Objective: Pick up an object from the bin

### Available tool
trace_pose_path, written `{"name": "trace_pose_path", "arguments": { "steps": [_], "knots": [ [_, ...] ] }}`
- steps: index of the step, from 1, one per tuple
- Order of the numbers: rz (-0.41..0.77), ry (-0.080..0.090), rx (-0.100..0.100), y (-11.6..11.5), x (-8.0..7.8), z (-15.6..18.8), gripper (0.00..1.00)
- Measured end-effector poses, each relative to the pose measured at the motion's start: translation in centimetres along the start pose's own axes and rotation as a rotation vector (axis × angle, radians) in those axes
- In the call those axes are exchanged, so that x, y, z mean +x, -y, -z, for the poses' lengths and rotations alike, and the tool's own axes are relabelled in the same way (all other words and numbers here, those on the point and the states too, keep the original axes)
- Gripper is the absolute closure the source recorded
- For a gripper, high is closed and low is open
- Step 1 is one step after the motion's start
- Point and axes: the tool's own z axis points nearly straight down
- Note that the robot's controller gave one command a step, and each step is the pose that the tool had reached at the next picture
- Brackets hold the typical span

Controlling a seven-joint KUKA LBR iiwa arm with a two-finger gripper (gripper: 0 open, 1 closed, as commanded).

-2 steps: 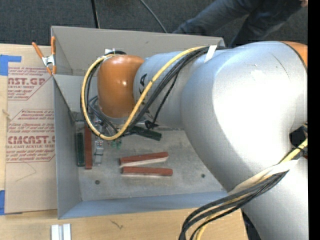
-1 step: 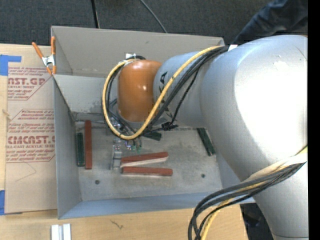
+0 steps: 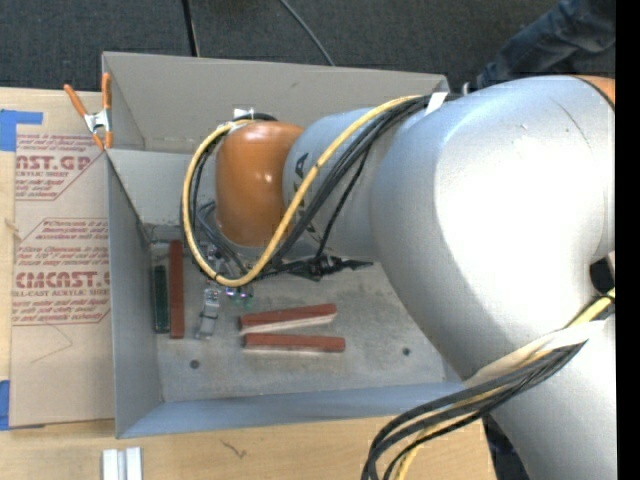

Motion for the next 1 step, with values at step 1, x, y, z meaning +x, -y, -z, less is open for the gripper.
{"name": "trace_pose_path", "arguments": {
  "steps": [1],
  "knots": [
    [-0.139, -0.001, 0.001, 2.8, -1.05, -0.07, 0.0]
  ]
}}
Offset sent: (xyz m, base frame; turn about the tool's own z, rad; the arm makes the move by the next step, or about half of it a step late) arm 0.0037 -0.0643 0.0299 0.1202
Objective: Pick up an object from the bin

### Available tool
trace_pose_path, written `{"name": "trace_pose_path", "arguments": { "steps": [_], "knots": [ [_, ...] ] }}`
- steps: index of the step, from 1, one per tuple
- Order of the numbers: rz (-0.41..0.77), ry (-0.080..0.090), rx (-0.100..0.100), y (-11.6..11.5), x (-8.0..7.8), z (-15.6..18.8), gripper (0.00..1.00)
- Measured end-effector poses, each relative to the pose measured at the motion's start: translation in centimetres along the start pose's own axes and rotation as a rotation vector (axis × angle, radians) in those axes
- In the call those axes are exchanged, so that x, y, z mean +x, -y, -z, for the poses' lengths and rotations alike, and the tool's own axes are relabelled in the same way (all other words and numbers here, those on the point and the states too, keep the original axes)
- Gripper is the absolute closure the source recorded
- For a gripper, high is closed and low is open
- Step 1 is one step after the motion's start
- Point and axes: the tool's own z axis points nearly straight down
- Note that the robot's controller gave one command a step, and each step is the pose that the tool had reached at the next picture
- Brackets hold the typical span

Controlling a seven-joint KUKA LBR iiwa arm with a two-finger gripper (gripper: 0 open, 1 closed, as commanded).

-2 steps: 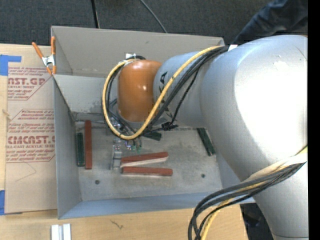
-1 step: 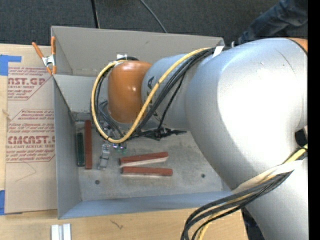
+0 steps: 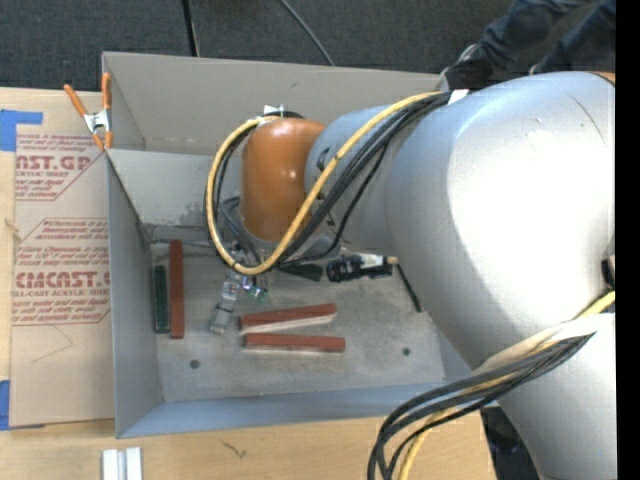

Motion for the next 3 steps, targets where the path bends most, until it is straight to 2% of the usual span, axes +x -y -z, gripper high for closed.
{"name": "trace_pose_path", "arguments": {
  "steps": [1, 2, 3],
  "knots": [
    [0.044, 0.001, 0.0, 2.6, -0.8, 2.3, 0.0],
    [0.115, 0.003, 0.0, 5.2, 2.7, 2.0, 0.0],
    [0.205, -0.001, -0.002, 7.1, 1.5, 0.1, 1.0]
  ]
}}
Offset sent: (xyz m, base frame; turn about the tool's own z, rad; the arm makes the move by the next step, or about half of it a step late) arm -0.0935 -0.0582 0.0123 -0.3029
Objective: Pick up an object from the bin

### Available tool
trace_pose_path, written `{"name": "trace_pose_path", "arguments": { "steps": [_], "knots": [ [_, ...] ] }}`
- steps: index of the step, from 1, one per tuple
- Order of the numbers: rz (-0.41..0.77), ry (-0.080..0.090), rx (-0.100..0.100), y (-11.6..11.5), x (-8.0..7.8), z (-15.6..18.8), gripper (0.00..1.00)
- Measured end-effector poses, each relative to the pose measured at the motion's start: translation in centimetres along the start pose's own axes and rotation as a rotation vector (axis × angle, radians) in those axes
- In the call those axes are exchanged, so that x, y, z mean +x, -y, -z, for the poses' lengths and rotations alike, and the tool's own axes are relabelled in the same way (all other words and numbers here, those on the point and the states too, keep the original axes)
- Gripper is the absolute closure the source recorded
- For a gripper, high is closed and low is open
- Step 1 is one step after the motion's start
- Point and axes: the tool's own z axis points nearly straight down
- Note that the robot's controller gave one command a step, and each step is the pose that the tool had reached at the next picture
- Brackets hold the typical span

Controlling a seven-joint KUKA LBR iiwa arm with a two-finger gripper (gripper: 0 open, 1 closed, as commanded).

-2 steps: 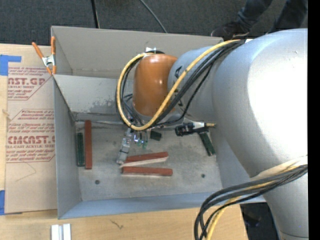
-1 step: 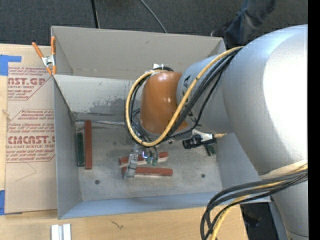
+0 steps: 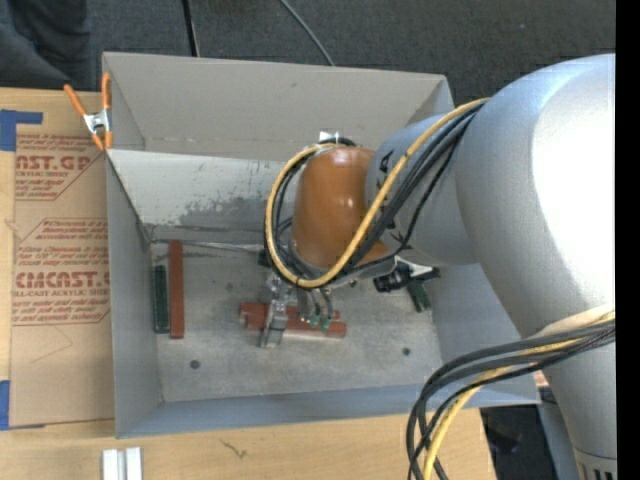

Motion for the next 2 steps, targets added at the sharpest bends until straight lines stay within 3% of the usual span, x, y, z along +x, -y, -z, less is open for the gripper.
{"name": "trace_pose_path", "arguments": {
  "steps": [1, 2],
  "knots": [
    [0.0, 0.0, 0.0, 0.0, 0.0, 0.0, 1.0],
    [-0.004, 0.009, 0.001, 3.8, -1.8, 12.2, 1.0]
  ]
}}
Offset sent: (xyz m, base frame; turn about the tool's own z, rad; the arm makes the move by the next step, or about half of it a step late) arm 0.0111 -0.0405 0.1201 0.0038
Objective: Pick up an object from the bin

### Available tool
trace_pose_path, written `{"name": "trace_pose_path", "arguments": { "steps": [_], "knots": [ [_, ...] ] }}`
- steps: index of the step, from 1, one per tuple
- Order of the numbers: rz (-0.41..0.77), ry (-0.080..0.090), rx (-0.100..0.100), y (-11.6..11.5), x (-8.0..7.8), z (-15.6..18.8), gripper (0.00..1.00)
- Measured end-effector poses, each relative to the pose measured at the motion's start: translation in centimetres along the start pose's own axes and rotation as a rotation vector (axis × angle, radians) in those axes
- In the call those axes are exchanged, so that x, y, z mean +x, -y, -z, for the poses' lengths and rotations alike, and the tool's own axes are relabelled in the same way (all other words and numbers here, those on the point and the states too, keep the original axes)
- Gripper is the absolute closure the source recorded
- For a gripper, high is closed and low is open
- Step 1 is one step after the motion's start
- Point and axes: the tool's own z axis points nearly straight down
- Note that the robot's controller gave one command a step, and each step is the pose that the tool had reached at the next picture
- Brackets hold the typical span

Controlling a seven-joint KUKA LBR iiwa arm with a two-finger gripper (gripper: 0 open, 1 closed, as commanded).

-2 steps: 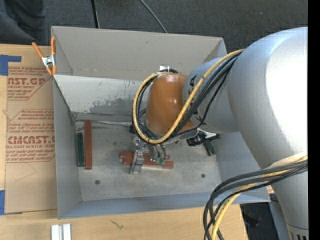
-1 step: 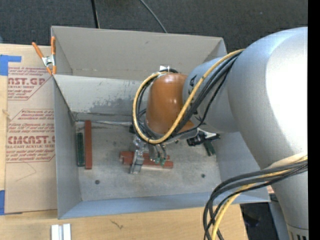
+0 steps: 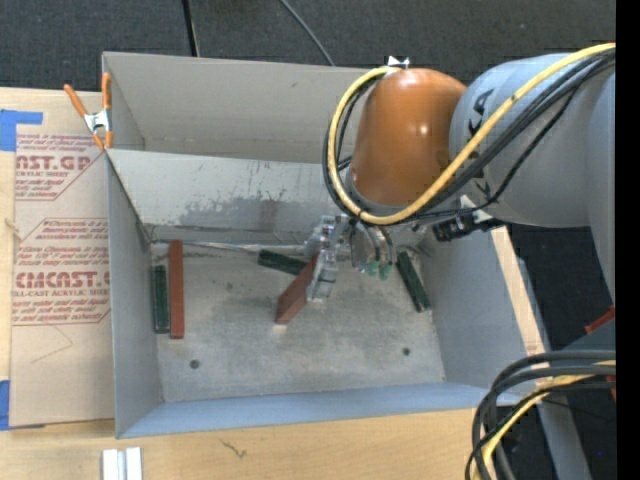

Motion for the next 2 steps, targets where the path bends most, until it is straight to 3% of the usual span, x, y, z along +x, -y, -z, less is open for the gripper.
{"name": "trace_pose_path", "arguments": {
  "steps": [1, 2],
  "knots": [
    [0.0, 0.0, 0.0, 0.0, 0.0, 0.0, 1.0],
    [0.022, -0.013, 0.004, 0.2, 1.1, 4.9, 1.0]
  ]
}}
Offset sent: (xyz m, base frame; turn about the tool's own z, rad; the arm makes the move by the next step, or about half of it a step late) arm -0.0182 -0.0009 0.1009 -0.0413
